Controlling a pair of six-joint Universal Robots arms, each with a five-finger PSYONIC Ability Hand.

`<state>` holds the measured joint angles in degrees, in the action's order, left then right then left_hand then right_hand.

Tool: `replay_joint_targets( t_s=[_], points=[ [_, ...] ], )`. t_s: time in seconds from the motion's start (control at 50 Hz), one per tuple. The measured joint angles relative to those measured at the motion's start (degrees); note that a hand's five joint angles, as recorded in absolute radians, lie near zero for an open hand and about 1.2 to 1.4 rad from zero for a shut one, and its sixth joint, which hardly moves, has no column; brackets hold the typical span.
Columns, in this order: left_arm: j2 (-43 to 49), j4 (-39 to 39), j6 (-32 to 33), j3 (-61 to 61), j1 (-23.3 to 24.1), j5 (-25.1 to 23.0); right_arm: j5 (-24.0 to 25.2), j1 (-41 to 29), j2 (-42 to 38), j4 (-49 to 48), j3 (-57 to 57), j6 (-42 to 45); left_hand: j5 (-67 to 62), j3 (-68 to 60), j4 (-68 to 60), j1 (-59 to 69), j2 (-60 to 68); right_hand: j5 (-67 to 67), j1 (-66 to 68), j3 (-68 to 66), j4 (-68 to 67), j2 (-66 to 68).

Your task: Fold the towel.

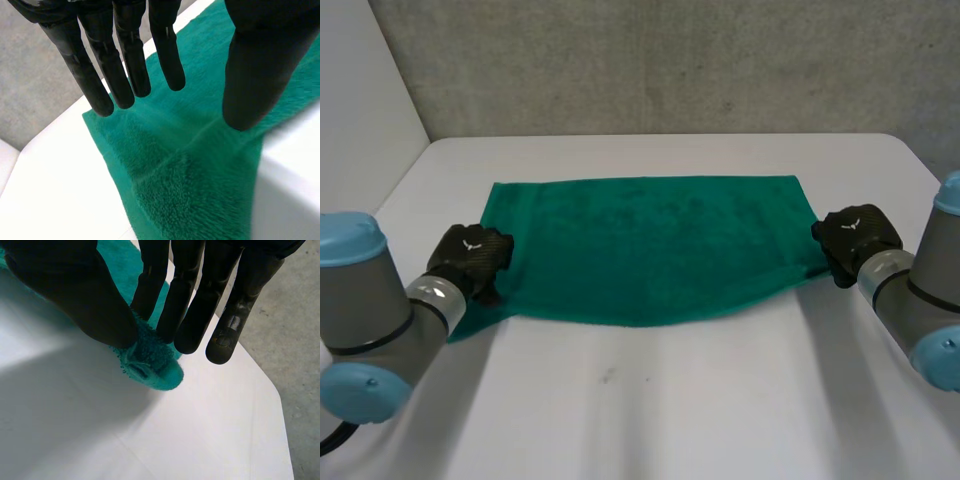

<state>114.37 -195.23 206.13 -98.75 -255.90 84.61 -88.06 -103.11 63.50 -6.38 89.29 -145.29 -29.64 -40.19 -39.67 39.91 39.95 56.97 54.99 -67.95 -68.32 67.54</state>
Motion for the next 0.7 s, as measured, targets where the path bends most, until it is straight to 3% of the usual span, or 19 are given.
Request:
replay_joint_targets(
  t_s=[0.12, 0.36, 0.58, 0.7],
  points=[
    [-5.0, 2.8, 0.1, -0.6, -2.3, -1.8, 1.7, 2.0, 1.2, -1.0, 2.5, -0.9, 7.2, 7.2, 7.0, -6.8, -7.1, 0.0, 0.0, 0.0, 0.0, 0.0],
    [-11.1, 6.0, -2.7, -5.0, -8.0, -2.0, 2.6, 5.7, 0.8, -1.0, 1.8, -2.8, 7.6, 7.4, 7.5, -7.1, -7.5, 0.0, 0.0, 0.0, 0.0, 0.0],
    [-11.0, 15.7, -3.6, -9.9, -8.9, -6.0, 2.5, 6.0, 0.6, -1.0, 1.6, -2.2, 7.6, 7.4, 7.5, -7.1, -7.5, 0.0, 0.0, 0.0, 0.0, 0.0],
    [-10.4, 15.4, -3.6, -10.8, -9.0, -7.7, 2.6, 6.0, 0.5, -0.9, 1.5, -2.1, 7.7, 7.4, 7.5, -7.1, -7.6, 0.0, 0.0, 0.0, 0.0, 0.0]
  ],
)
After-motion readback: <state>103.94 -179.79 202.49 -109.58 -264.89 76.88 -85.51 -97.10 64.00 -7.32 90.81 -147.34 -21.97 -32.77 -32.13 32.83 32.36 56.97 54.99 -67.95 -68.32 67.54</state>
